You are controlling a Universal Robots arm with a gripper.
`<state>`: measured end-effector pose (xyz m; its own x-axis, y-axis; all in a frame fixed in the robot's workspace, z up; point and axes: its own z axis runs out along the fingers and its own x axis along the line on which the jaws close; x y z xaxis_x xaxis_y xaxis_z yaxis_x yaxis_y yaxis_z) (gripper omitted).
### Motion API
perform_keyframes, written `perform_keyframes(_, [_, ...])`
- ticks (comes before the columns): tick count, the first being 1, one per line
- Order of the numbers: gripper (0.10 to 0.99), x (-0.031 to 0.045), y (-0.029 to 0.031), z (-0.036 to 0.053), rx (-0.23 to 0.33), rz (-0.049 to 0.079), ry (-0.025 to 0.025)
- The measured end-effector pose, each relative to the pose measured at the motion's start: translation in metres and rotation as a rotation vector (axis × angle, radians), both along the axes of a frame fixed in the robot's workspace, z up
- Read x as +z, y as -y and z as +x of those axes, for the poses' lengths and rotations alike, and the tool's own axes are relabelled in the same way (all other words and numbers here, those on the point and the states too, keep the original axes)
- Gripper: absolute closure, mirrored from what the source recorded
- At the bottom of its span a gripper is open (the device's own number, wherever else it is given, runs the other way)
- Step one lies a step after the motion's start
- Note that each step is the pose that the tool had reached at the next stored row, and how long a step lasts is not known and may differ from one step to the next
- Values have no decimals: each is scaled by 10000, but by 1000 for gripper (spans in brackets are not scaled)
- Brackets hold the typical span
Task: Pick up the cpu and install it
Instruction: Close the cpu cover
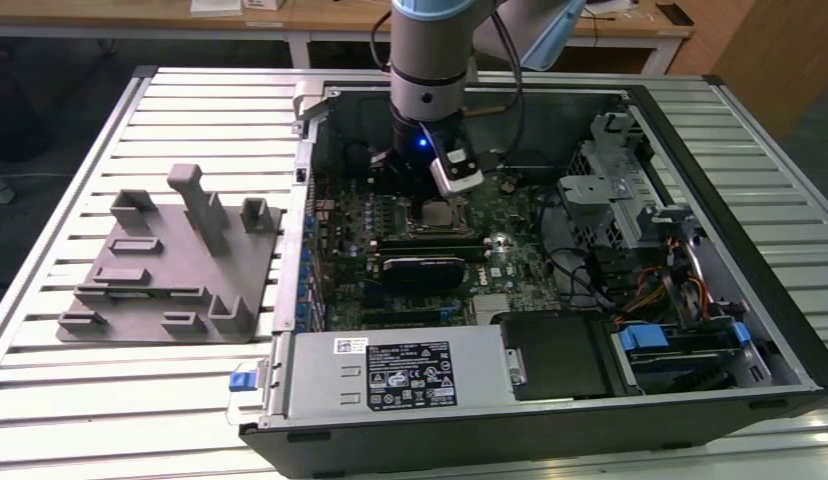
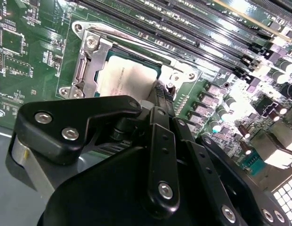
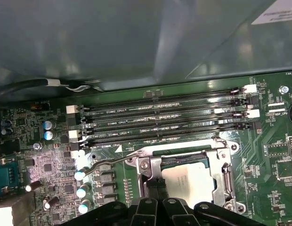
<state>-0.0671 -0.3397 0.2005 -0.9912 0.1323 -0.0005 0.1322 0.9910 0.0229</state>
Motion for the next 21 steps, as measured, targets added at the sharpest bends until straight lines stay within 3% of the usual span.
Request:
perform_keyframes(9, [980,19,0,16,-1,-2,-1])
perform_keyframes(21, [980,187,0,16,0,-1,12])
